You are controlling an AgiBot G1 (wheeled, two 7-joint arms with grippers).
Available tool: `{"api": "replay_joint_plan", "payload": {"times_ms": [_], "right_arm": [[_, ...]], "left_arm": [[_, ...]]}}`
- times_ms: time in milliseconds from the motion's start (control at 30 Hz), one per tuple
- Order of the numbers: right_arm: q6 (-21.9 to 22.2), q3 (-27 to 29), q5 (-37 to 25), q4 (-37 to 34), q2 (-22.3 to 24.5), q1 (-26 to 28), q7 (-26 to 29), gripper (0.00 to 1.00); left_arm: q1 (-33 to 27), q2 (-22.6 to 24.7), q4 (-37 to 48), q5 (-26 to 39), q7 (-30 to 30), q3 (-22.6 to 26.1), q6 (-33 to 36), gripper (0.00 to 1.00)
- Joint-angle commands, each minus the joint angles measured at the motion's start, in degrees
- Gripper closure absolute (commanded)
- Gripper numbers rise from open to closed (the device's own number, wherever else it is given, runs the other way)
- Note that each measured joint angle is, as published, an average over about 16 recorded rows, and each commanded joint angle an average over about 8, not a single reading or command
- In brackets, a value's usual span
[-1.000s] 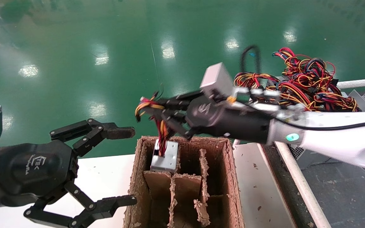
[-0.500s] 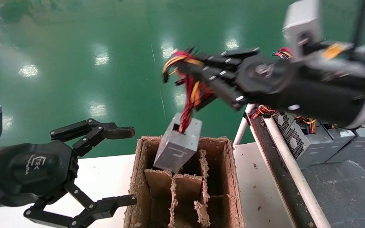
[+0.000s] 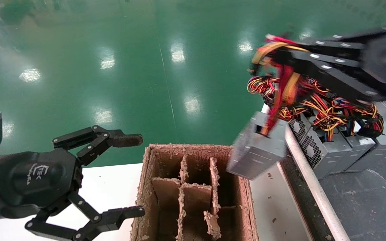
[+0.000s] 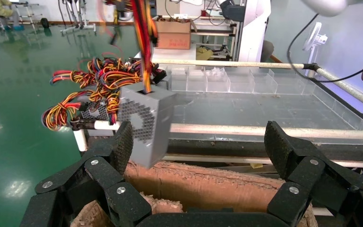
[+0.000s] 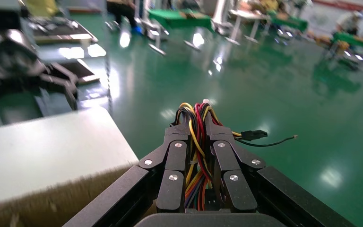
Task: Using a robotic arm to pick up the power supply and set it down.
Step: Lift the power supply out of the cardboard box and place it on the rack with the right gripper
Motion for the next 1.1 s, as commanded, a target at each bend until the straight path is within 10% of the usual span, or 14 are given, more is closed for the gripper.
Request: {"api": "replay_joint_plan", "payload": {"times_ms": [33, 633, 1100], "right_arm": [[-0.6, 0.7, 0.6, 0.5, 2.9, -0.7, 0.5, 1.0], [-1.5, 3.6, 16.6, -1.0, 22.7, -15.1, -8.2, 1.0], [2.2, -10.2, 29.7, -3.1, 33.6, -16.6, -19.3, 1.0]], "left_arm": [[0.0, 0.0, 0.0, 0.0, 0.0, 0.0, 0.0, 0.0], [0.0, 0.0, 0.0, 0.0, 0.0, 0.0, 0.0, 0.0], [0.0, 0.0, 0.0, 0.0, 0.0, 0.0, 0.0, 0.0]]}}
